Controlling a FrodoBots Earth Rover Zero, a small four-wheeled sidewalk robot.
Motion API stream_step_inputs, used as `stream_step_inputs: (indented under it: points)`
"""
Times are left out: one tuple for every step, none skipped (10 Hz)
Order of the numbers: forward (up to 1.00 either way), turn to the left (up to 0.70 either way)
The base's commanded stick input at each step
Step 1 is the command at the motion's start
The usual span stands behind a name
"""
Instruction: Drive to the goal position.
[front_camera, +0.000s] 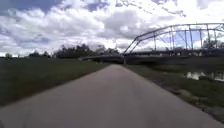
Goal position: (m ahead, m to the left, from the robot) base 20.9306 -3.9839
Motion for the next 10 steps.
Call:
stream_step_inputs:
  points:
    - [1.00,0.00]
    - [1.00,0.00]
    - [1.00,0.00]
    - [1.00,0.00]
    - [1.00,0.00]
    - [1.00,0.00]
    - [1.00,0.00]
    - [1.00,0.00]
    - [1.00,0.00]
    - [1.00,0.00]
